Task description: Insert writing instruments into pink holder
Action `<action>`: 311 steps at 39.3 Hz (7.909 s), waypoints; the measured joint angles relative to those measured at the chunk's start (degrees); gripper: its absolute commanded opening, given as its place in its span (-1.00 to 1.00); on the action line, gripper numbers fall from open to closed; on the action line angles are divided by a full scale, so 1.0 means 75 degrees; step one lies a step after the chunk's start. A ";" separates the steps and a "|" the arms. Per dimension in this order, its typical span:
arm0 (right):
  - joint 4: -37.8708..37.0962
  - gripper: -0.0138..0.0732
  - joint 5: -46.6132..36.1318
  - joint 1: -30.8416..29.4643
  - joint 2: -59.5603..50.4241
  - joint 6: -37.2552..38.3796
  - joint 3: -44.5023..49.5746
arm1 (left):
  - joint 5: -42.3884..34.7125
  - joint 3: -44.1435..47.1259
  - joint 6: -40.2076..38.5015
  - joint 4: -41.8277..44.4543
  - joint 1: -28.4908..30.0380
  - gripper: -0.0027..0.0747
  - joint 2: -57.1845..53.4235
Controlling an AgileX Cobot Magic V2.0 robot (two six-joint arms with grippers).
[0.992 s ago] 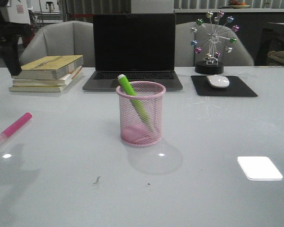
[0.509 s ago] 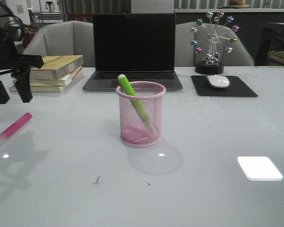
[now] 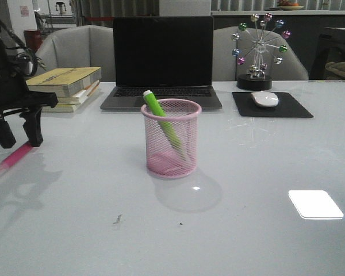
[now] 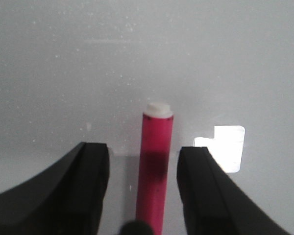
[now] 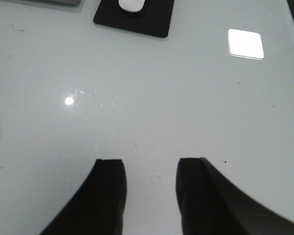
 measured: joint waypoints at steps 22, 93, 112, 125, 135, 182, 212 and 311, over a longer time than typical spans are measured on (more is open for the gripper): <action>-0.0074 0.20 0.0000 0.0000 0.0000 0.0000 0.0000 | -0.0014 -0.0041 0.0000 -0.0005 -0.0235 -0.67 0.0084; -0.0234 0.20 0.0254 0.0000 0.0000 0.0000 0.0000 | -0.9890 0.3420 0.1193 -0.1547 -0.4577 -0.67 -0.3540; -0.0395 0.20 0.0367 0.0000 0.0000 0.0000 0.0000 | -1.1712 0.4984 0.0649 -0.1623 -0.5038 -0.67 -0.3156; -0.0395 0.20 0.0367 0.0000 0.0000 0.0000 0.0000 | -1.1436 0.4999 0.0599 -0.1622 -0.5062 -0.30 -0.2678; -0.0395 0.20 0.0367 0.0000 0.0000 0.0000 0.0000 | -1.1536 0.4999 0.0599 -0.1579 -0.5109 0.14 -0.2648; -0.0435 0.20 0.0285 0.0000 0.0000 0.0000 0.0000 | -0.5209 0.5350 0.1381 -0.0480 -0.0188 0.04 -0.9892; -0.0450 0.18 0.0531 0.0347 0.0000 0.0000 0.0000 | -0.3911 0.7957 0.1385 -0.0565 0.0452 0.04 -1.2348; 0.0378 -0.57 -0.2181 0.0347 -0.3988 0.0434 0.2166 | -0.4605 0.7957 0.1398 -0.0627 0.0452 0.04 -1.2348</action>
